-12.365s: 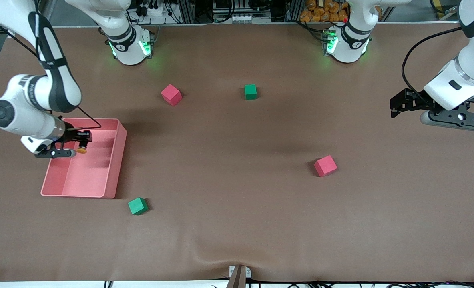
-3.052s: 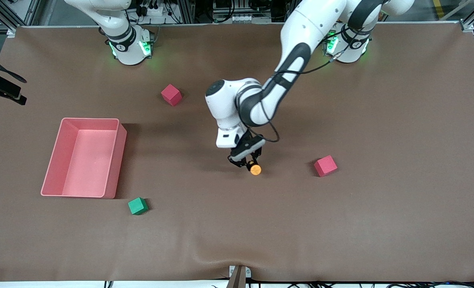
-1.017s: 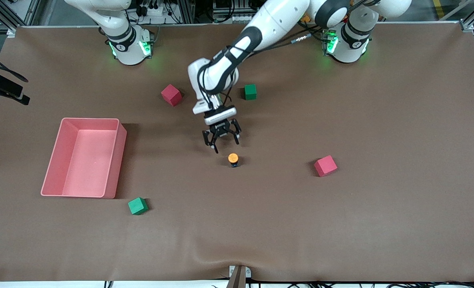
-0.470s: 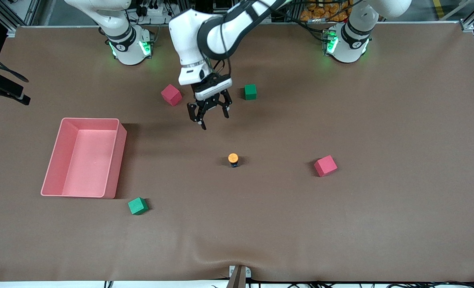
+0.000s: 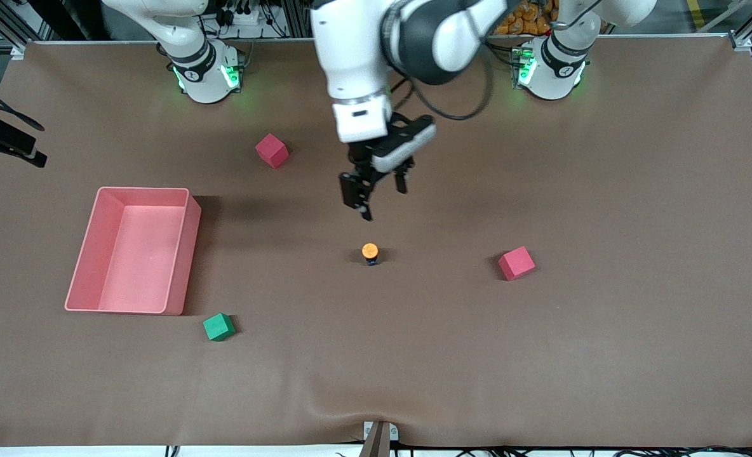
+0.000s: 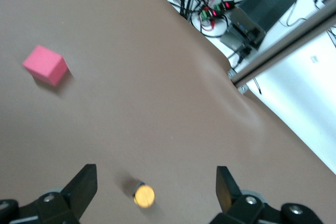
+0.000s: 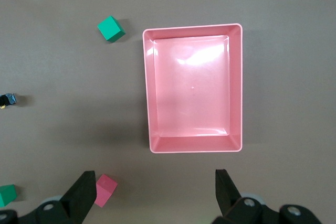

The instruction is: Place and upright button with both arms

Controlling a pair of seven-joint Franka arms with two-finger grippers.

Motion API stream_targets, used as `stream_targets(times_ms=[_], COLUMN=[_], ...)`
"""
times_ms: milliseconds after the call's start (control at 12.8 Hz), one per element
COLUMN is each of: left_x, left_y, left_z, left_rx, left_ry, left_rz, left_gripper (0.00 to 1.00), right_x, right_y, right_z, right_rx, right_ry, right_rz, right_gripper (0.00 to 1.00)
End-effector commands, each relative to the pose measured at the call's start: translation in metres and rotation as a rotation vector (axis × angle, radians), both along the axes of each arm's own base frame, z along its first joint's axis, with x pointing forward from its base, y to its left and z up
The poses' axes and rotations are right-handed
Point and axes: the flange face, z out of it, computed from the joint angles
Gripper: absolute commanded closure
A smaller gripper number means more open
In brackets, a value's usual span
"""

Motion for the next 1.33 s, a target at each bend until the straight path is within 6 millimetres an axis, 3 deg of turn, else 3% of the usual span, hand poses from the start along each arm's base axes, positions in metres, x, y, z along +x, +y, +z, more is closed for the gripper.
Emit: stream_targets(times_ms=[0,391,548,704,939,1252], left_x=[0.038,0.126,0.149,0.165,0.164,0.149], left_y=[0.056,0.202,0.254,0.312,0.375,0.418], left_z=[0.01,0.026,0.024,0.035,0.047,0.068], left_rx=[0.017,0.061,0.006,-0.044,0.007,0.056], left_ry=[0.073,0.189,0.239,0.265,0.344,0.429], left_rz=[-0.032,-0.158,-0.159,-0.205,-0.289,-0.482], left_gripper=[0.0,0.0,0.0,0.0,0.0,0.0], right_x=[0.0,0.0,-0.001,-0.001,-0.004,-0.008], right_y=[0.0,0.0,-0.002,0.001,0.002,0.006], right_z=[0.005,0.004,0.004,0.004,0.005,0.003], right_rx=[0.012,0.012,0.013,0.008,0.008,-0.009], right_ry=[-0.012,-0.009,-0.003,-0.002,0.009,0.04], right_rz=[0.007,0.007,0.004,0.01,0.011,0.024], right_gripper=[0.0,0.0,0.0,0.0,0.0,0.0])
